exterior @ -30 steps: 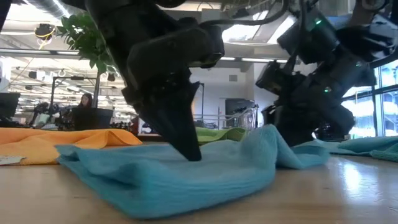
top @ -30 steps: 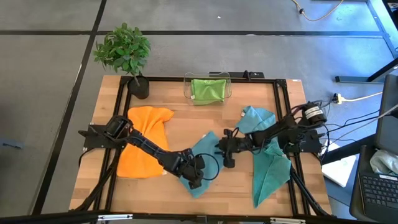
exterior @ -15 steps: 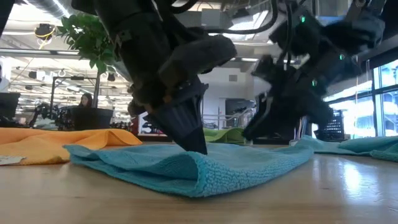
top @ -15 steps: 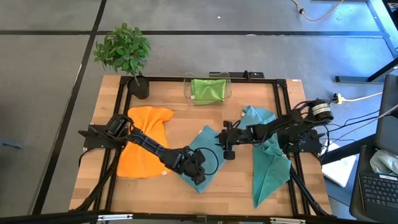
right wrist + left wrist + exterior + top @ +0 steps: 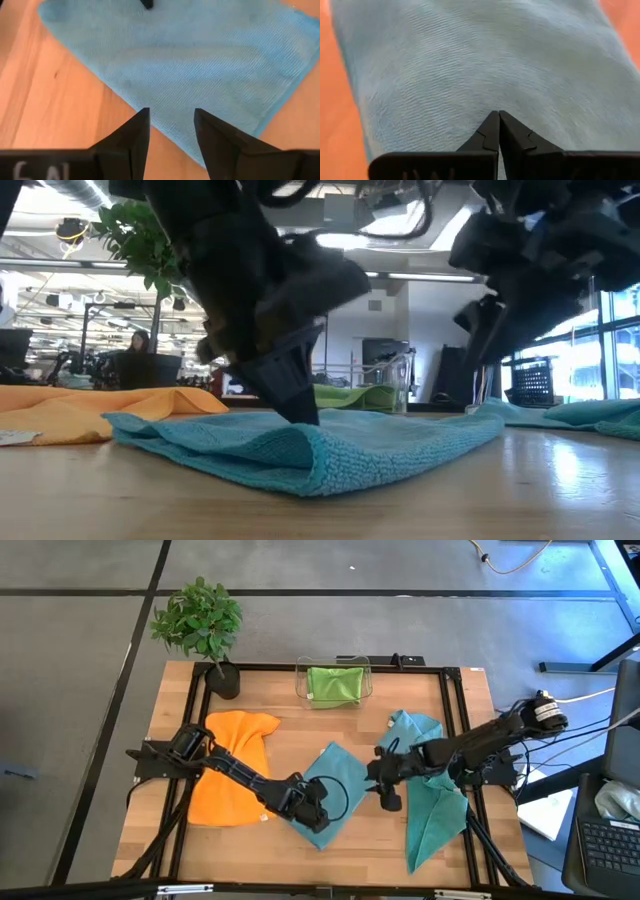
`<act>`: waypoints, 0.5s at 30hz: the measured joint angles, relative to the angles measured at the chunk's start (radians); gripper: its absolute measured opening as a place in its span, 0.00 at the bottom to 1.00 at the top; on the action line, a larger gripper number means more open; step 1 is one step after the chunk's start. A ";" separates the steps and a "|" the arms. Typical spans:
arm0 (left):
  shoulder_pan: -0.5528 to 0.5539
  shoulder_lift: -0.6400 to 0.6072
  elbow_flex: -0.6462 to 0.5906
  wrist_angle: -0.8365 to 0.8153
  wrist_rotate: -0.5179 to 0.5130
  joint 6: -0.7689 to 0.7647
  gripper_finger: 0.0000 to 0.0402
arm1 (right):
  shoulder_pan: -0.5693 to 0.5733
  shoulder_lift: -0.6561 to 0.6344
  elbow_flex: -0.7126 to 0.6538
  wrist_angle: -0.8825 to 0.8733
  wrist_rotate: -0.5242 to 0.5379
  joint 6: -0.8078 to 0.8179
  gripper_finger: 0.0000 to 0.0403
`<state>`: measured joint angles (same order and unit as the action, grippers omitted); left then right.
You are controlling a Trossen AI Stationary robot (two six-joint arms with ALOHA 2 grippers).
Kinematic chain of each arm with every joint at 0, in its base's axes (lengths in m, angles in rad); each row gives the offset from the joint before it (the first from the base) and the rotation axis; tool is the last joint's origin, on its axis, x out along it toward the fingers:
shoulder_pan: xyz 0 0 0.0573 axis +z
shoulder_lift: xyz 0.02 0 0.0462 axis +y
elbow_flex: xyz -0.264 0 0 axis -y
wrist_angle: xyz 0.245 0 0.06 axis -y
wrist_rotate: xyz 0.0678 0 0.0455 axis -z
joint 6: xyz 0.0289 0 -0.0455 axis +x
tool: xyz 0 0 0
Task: Fold microfiber towels
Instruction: Fold the top left blue microfiber towel
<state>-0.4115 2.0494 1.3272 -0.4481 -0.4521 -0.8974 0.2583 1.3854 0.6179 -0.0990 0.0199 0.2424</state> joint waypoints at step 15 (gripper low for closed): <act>0.005 -0.008 0.054 -0.016 0.091 0.513 0.02 | 0.078 0.109 -0.018 0.172 0.127 0.118 0.39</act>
<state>-0.4068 2.0415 1.3813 -0.4636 -0.3610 -0.3842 0.3367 1.4945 0.5995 0.0728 0.1467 0.3601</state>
